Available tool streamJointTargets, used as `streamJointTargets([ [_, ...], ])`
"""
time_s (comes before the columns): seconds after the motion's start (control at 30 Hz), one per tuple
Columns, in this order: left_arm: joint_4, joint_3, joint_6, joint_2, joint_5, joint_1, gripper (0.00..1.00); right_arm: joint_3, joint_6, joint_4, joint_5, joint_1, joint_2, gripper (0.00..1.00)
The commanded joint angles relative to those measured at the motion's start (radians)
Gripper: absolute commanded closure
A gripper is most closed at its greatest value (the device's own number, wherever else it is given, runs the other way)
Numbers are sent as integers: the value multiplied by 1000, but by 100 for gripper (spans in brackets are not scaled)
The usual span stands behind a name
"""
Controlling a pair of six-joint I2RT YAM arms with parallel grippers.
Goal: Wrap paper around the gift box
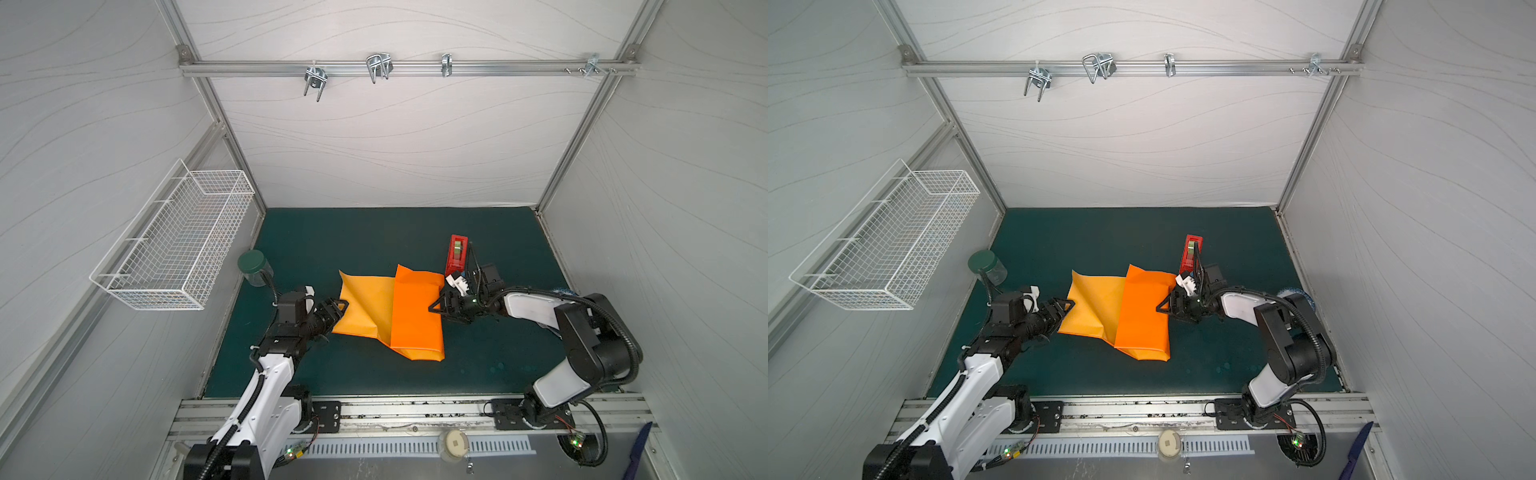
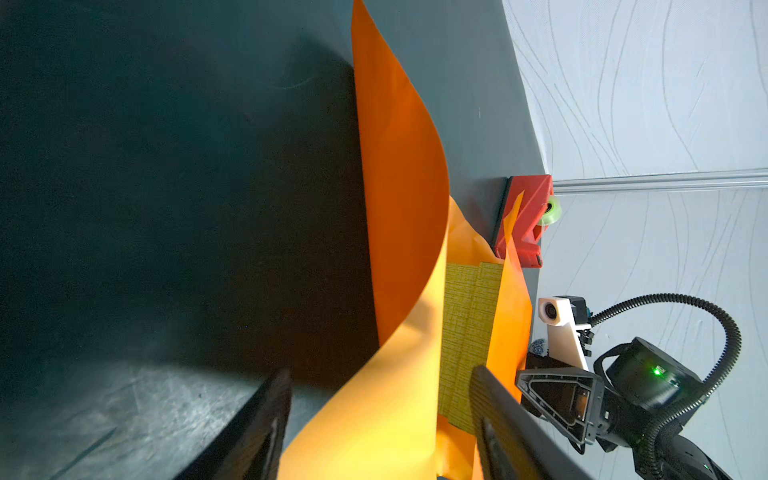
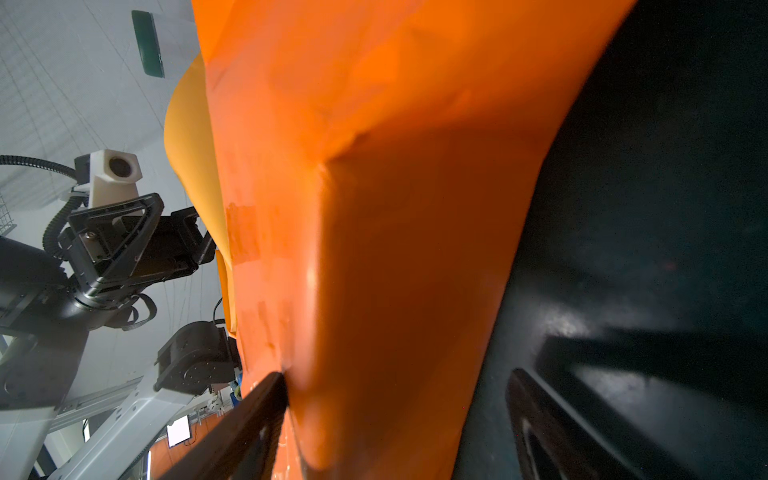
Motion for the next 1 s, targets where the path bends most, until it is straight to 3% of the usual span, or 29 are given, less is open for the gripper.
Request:
streamJointTargets([
  [0.0,87,21,26,-1,25,7,34,-37,-1,-59,118,-2,46,17],
  [0.17,45,54,81,56,-24,11,34,-33,-1,-57,119,5,50,17],
  [0.53,107,133,113,285,7,16,32,-31,-2,-57,120,9,56,17],
  [0.83,145,153,122,333,53,16,38,-31,-1,-55,119,9,54,17],
  [0.97,103,139,121,304,61,16,33,-33,1,-51,118,9,60,17],
])
